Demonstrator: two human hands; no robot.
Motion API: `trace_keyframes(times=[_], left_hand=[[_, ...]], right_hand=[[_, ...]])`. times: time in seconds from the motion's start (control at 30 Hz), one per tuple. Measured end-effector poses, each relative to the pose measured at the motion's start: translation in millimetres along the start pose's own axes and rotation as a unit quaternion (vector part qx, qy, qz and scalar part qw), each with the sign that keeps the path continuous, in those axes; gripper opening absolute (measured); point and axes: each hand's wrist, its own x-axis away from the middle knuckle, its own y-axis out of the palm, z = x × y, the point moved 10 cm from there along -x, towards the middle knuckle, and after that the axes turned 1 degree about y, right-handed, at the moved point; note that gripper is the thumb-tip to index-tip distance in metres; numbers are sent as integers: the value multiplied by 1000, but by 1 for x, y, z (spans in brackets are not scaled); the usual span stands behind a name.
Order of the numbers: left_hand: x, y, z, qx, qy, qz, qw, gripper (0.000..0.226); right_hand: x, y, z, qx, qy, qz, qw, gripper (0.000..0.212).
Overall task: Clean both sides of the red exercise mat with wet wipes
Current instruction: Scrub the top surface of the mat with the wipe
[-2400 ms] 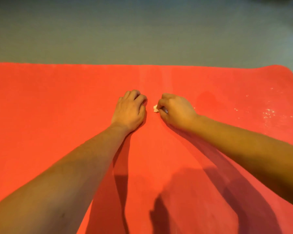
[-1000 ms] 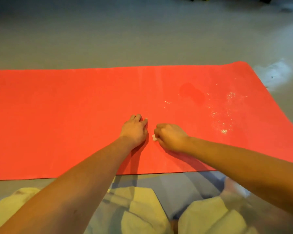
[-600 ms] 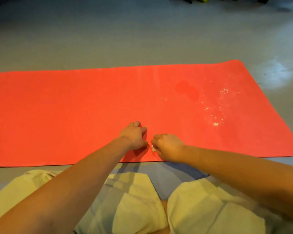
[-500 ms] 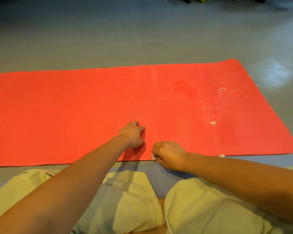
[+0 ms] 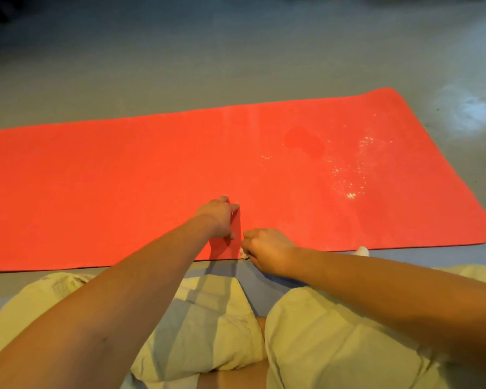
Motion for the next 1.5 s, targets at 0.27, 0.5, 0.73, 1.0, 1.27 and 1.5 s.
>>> trace_keyframes(times=[0.27, 0.5, 0.73, 1.0, 1.27, 1.5], left_hand=[[-5, -9, 0, 19, -12, 37, 999, 95], [-14, -13, -2, 14, 1, 61, 998, 118], [-24, -7, -9, 13, 14, 19, 1000, 149], [-42, -29, -10, 4, 45, 36, 998, 117], [-56, -45, -7, 20, 29, 84, 996, 93], [-84, -40, -18, 32, 47, 40, 998, 158]], right_hand=[[-15, -2, -3, -50, 5, -20, 999, 13], [-19, -11, 35, -71, 50, 0, 996, 15], [-19, -17, 45, -42, 82, 20, 996, 17], [-10, -8, 43, -72, 18, -7, 997, 12], [-64, -32, 96, -22, 139, 72, 987, 10], [-26, -20, 63, -11, 17, 28, 999, 8]])
